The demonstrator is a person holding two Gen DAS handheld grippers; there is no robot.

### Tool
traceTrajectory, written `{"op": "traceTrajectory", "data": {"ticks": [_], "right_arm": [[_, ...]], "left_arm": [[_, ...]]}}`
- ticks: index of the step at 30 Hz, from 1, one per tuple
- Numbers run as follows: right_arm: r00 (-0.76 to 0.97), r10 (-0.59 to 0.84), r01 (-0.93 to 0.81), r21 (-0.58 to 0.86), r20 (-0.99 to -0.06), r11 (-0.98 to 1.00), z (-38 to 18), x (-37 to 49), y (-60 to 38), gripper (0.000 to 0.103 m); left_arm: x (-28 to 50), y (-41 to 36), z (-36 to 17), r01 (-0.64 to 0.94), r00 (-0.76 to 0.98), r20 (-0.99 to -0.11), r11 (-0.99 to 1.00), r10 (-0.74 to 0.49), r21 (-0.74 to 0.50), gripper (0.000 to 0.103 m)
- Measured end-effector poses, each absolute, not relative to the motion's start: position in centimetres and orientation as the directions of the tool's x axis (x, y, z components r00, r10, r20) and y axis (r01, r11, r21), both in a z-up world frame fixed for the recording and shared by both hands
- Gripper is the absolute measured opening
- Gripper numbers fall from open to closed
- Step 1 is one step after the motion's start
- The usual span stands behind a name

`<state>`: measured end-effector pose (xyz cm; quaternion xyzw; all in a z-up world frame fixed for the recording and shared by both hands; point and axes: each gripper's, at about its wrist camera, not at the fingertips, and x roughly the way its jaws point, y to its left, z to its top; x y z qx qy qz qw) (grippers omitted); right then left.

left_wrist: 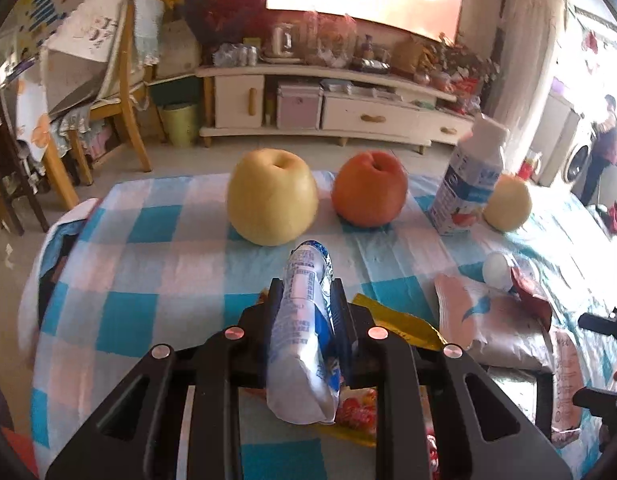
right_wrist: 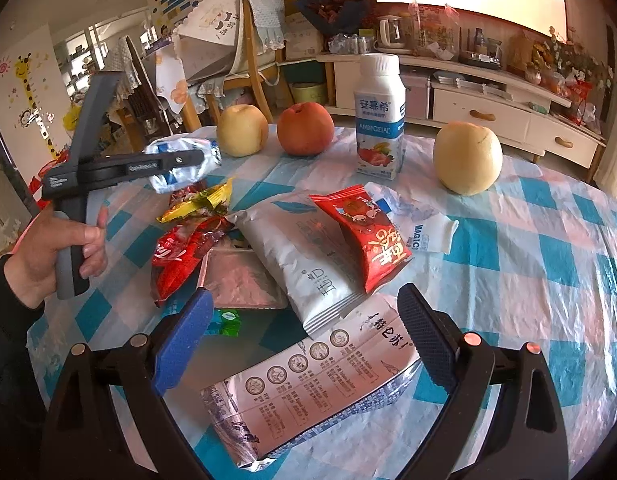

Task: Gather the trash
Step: 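Lift the snack bag with the left tool while the right tool grasps a printed carton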

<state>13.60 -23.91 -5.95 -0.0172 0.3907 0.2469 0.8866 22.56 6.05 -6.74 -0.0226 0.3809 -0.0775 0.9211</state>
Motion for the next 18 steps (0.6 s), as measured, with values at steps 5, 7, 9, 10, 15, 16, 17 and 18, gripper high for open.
{"op": "traceTrajectory", "data": {"ticks": [5,7,9,10,15,16,17,18], "right_arm": [[0.562,0.405,-0.394,0.197,-0.721,0.898,-6.8,13.5,-24.6,0.094],[0.564,0.391,-0.355,0.214,-0.728,0.91,-7.1,13.1,-24.8,0.094],[0.576,0.363,-0.303,0.222,-0.732,0.927,-7.5,12.4,-24.6,0.094],[0.589,0.341,-0.281,0.209,-0.733,0.937,-7.6,12.0,-24.4,0.094],[0.65,0.22,-0.181,0.133,-0.728,0.974,-7.8,10.7,-23.5,0.094],[0.664,0.195,-0.155,0.123,-0.722,0.98,-7.7,10.5,-23.7,0.094],[0.681,0.172,-0.134,0.11,-0.712,0.985,-7.4,10.2,-23.8,0.094],[0.696,0.147,-0.112,0.096,-0.703,0.989,-7.2,9.8,-24.1,0.094]], "left_arm": [[20.5,7.1,-4.9,0.103,0.723,-0.678,0.992,-0.129,-0.079,0.025],[19.5,7.1,-3.8,0.095,0.741,-0.663,0.994,-0.11,-0.058,0.025],[18.4,7.0,-3.1,0.092,0.751,-0.652,0.994,-0.106,-0.057,0.025],[17.9,7.0,-2.9,0.092,0.751,-0.652,0.994,-0.11,-0.062,0.025],[15.6,6.3,-2.8,0.116,0.741,-0.658,0.99,-0.138,-0.077,0.025],[15.4,6.1,-2.7,0.124,0.74,-0.657,0.99,-0.142,-0.074,0.025],[15.1,5.9,-2.7,0.131,0.741,-0.655,0.989,-0.144,-0.07,0.025],[15.0,5.8,-2.7,0.139,0.743,-0.653,0.988,-0.146,-0.063,0.025]]}}
